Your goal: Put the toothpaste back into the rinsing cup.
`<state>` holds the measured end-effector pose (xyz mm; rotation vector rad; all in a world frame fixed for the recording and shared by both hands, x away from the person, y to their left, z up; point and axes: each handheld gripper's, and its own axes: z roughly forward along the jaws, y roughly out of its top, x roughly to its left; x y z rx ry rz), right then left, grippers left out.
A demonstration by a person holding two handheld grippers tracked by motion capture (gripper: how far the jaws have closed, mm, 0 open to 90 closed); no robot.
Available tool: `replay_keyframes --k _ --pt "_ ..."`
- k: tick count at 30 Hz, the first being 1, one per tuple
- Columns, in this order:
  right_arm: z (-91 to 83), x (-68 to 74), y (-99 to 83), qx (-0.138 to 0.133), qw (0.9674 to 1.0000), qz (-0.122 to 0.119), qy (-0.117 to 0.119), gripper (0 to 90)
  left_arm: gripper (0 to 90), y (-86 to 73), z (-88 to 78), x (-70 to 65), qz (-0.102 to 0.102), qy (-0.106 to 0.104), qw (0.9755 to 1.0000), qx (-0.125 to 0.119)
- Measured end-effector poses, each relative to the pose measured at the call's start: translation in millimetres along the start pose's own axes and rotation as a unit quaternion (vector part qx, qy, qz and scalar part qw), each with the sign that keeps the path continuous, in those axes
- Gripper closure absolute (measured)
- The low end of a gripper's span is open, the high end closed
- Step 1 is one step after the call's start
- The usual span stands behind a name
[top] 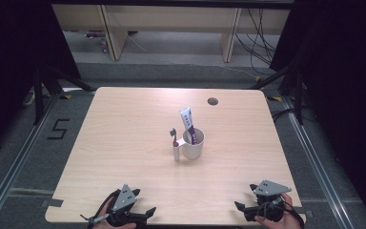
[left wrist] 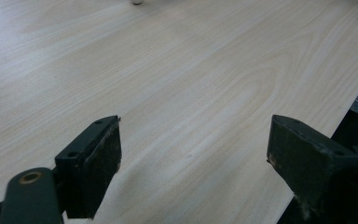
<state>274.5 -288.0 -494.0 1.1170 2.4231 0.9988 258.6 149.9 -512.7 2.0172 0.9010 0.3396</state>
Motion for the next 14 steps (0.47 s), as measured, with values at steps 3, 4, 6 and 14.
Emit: replay_keyframes --k 3,4,6,14 --pt "-0.4 -1.6 -4.0 0.004 0.9999 -0.009 0.0 17.2 17.4 0.0 0.0 -0.1 0.0 0.001 1.0 0.0" --pt "-0.1 -2.7 -4.6 0.001 0.9998 -0.019 0.0 17.2 17.4 0.0 0.0 -0.1 0.0 0.001 1.0 0.0" --pt "-1.4 -2.7 -5.8 0.002 0.9998 -0.017 -0.002 17.2 17.4 0.1 0.1 0.0 0.003 0.001 1.0 0.0" --pt "-4.1 -4.2 -9.8 0.004 1.0 -0.006 -0.001 17.2 17.4 0.1 0.2 0.2 0.002 0.0 1.0 -0.002"
